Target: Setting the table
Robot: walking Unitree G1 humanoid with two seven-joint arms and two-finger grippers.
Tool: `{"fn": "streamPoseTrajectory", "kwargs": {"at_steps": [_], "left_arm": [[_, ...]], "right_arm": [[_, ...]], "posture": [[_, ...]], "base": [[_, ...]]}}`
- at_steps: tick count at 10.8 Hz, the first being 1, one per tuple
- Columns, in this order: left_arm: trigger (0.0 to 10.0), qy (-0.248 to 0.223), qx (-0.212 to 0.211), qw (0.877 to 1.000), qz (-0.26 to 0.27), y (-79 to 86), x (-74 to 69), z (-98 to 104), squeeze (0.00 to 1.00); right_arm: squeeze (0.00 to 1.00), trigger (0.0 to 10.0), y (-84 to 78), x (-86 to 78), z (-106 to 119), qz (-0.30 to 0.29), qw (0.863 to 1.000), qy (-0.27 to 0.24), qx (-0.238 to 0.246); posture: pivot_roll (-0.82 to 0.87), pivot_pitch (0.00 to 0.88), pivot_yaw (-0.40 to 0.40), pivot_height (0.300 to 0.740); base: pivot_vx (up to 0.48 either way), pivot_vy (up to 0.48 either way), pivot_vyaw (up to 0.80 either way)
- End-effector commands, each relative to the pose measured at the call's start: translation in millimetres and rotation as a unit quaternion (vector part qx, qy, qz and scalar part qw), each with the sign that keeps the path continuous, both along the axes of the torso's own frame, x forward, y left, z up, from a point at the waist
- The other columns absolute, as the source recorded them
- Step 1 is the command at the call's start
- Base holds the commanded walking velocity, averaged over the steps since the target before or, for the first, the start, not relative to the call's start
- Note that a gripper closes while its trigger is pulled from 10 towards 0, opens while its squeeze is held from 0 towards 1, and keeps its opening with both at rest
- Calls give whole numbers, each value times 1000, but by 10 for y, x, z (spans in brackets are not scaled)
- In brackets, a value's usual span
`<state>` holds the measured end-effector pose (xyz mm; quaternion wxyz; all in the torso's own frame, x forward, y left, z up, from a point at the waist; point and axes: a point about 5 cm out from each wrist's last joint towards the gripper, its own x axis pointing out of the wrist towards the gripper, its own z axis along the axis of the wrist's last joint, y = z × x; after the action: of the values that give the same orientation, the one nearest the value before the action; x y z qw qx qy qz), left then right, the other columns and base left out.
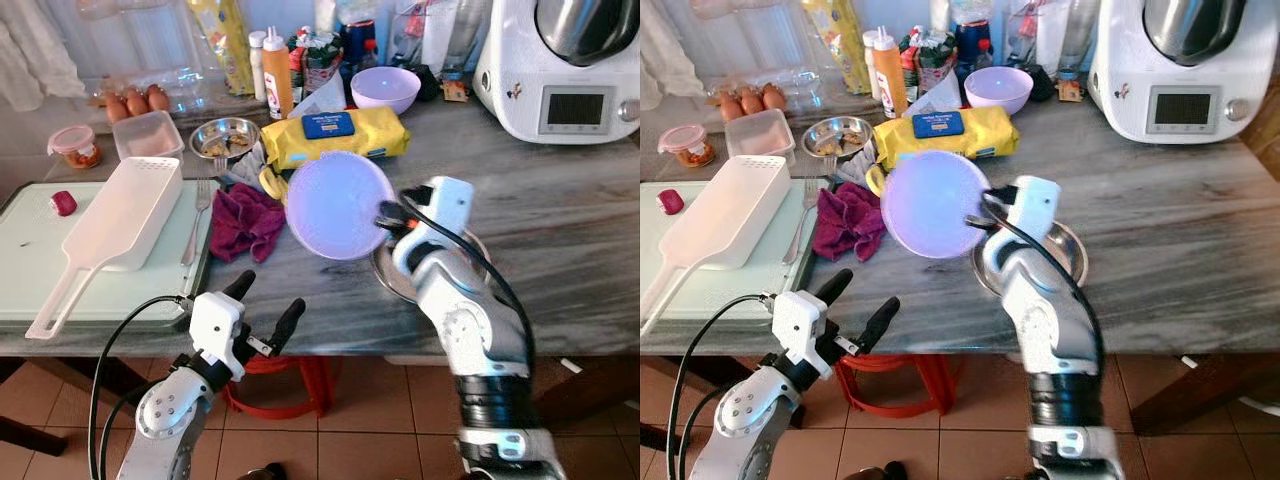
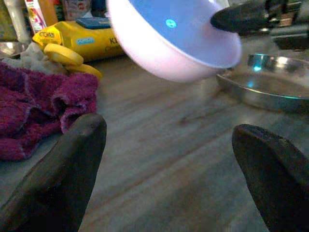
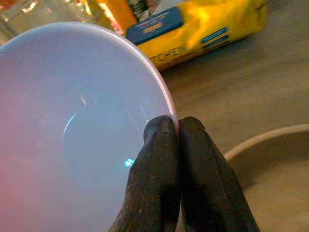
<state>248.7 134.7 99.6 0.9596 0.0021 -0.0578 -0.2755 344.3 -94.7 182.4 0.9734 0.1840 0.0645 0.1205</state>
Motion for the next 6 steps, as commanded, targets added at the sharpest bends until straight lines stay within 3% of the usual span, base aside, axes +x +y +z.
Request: {"fn": "streamPoseTrajectory", "kwargs": {"at_steps": [1, 6], "left_arm": [[10000, 2, 2, 1000, -2, 22, -20, 11, 0], [10000, 2, 1, 1000, -6, 15, -37, 16, 0]], "right_arm": [[0, 10000, 66, 13, 16, 10, 1000, 6, 1], [0, 10000, 88, -41, -223, 18, 997, 70, -22]], "posture": [[-24, 128, 47, 740], [-22, 127, 49, 740]], "base": [[0, 0, 0], [0, 0, 0]]}}
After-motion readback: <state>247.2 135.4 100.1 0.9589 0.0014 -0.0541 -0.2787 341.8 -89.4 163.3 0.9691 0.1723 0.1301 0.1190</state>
